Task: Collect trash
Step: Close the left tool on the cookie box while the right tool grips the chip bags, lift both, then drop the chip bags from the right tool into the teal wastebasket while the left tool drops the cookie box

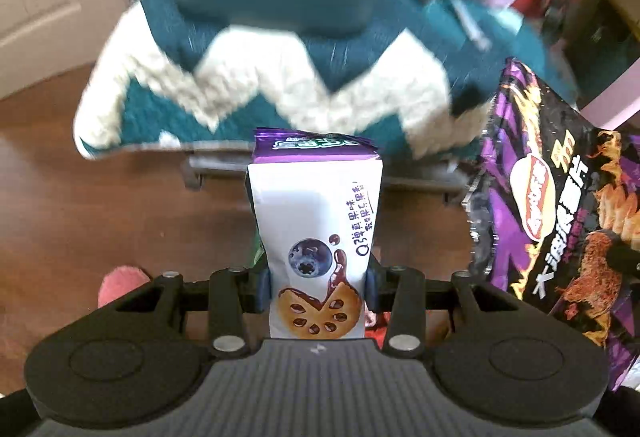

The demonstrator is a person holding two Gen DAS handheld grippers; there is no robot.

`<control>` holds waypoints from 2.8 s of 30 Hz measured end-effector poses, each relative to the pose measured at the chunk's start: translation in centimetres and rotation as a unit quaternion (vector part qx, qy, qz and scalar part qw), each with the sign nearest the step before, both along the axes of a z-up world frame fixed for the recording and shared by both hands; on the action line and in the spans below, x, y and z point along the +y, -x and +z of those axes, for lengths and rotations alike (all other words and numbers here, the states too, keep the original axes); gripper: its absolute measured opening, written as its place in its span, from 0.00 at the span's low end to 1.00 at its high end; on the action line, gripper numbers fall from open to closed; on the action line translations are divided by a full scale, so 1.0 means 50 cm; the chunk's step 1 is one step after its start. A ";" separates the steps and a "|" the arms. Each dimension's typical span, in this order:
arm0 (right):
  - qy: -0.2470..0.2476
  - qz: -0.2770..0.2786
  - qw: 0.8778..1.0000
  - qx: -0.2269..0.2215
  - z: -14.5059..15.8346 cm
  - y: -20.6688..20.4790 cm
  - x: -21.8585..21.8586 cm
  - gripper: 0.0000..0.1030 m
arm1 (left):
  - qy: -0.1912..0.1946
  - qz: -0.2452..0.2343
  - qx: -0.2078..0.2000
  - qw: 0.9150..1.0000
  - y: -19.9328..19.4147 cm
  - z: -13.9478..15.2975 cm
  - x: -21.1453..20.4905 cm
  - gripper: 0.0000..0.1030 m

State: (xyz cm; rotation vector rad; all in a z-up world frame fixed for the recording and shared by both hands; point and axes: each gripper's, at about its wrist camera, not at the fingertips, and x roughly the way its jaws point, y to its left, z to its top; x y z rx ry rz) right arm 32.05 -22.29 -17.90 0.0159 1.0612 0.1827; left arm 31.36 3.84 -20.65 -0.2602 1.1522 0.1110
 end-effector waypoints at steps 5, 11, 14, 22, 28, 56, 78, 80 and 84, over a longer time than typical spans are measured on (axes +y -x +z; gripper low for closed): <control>-0.005 0.046 0.998 -0.051 0.112 0.037 0.013 0.03 | -0.026 -0.006 -0.056 0.998 0.015 0.133 0.004 0.40; -0.006 0.078 0.990 -0.116 0.244 0.055 0.031 0.03 | -0.029 0.007 -0.127 0.991 0.017 0.303 0.028 0.40; -0.007 0.086 0.985 -0.149 0.315 0.054 0.044 0.03 | -0.031 0.013 -0.162 0.986 0.014 0.383 0.047 0.40; -0.003 0.100 0.969 -0.226 0.479 -0.008 0.119 0.03 | -0.075 0.020 -0.248 0.966 -0.026 0.584 0.078 0.40; 0.000 0.106 0.954 -0.282 0.556 -0.003 0.123 0.03 | -0.106 0.028 -0.285 0.952 -0.088 0.695 0.102 0.40; 0.045 0.124 0.971 -0.201 0.364 -0.099 0.246 0.03 | -0.118 0.057 -0.249 0.960 -0.384 0.569 0.185 0.41; 0.067 0.240 0.954 -0.165 0.248 -0.046 0.274 0.49 | -0.094 0.030 -0.147 0.984 -0.472 0.448 0.210 0.44; 0.079 0.251 0.949 -0.171 0.249 -0.029 0.275 0.53 | -0.090 0.031 -0.144 0.985 -0.473 0.444 0.209 0.50; 0.085 0.262 0.946 -0.173 0.258 -0.009 0.267 0.69 | -0.088 0.030 -0.148 0.985 -0.463 0.442 0.203 0.69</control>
